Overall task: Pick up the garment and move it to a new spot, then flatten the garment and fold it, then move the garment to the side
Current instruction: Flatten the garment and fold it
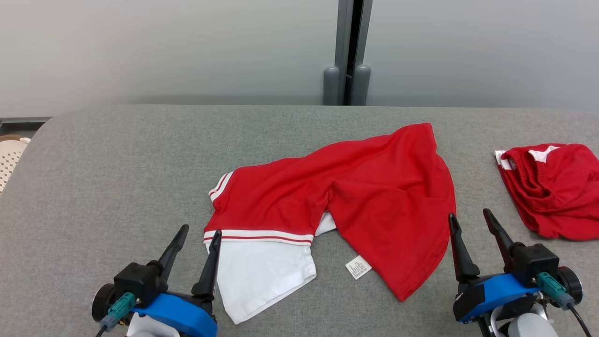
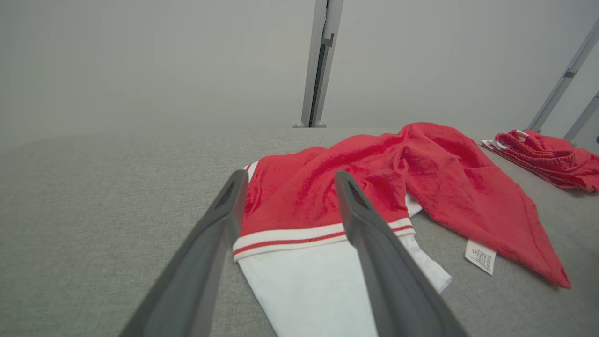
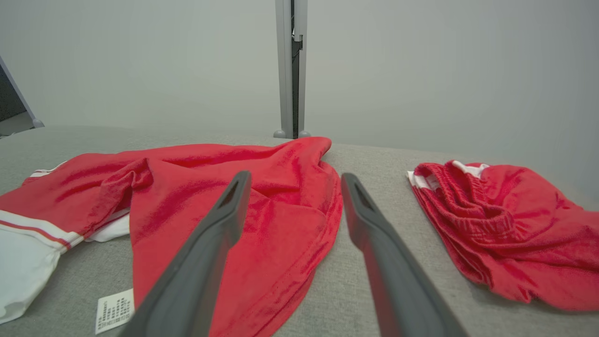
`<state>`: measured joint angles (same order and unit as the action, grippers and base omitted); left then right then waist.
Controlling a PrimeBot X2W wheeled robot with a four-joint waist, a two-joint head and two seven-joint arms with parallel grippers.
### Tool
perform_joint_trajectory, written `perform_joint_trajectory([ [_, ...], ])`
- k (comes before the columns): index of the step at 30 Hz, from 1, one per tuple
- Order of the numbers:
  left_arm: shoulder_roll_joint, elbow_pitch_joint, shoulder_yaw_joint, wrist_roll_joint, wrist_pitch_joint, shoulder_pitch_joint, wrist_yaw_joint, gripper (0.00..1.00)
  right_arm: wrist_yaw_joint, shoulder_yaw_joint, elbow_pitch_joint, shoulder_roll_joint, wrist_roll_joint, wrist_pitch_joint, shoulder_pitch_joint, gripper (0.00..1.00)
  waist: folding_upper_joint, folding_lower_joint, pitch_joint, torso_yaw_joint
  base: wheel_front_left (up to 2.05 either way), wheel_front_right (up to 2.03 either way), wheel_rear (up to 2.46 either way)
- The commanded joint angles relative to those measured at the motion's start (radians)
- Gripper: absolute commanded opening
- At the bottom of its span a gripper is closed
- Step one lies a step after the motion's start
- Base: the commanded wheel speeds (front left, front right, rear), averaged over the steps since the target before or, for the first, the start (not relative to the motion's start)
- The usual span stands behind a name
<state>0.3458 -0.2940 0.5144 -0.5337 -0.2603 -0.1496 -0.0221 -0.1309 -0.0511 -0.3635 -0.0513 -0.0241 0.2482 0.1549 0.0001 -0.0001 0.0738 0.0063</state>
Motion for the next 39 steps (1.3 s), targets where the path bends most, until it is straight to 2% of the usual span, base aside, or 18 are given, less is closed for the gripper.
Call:
perform_joint_trajectory([
  [1,-0.020,-0.008,-0.033,-0.013,-0.005,0.010,0.016,1.00,0.000,0.008,-0.003,0.001,-0.010,0.007,-0.021,1.00,-0.0001,0.0001,-0.006,-0.003,0.00,0.00,0.00],
  [8,-0.103,-0.021,-0.195,-0.004,-0.006,0.063,0.054,1.00,0.000,0.030,-0.025,0.001,-0.054,0.014,-0.034,1.00,-0.0001,0.0001,-0.026,-0.016,0.00,0.00,0.00],
  [15,-0.153,-0.048,-0.292,0.046,-0.006,0.107,0.026,1.00,0.000,0.061,-0.054,0.001,-0.091,0.018,-0.037,1.00,-0.0001,0.0001,-0.035,-0.025,0.00,0.00,0.00],
  [24,-0.193,-0.075,-0.336,0.107,-0.006,0.124,-0.012,1.00,0.000,0.067,-0.040,0.001,-0.092,0.018,-0.025,1.00,-0.0001,0.0001,-0.036,-0.021,0.00,0.00,0.00],
  [39,-0.224,-0.085,-0.364,0.161,-0.006,0.149,-0.039,1.00,0.000,0.076,-0.038,0.001,-0.089,0.019,-0.031,1.00,-0.0001,0.0001,-0.044,-0.015,0.00,0.00,0.00],
])
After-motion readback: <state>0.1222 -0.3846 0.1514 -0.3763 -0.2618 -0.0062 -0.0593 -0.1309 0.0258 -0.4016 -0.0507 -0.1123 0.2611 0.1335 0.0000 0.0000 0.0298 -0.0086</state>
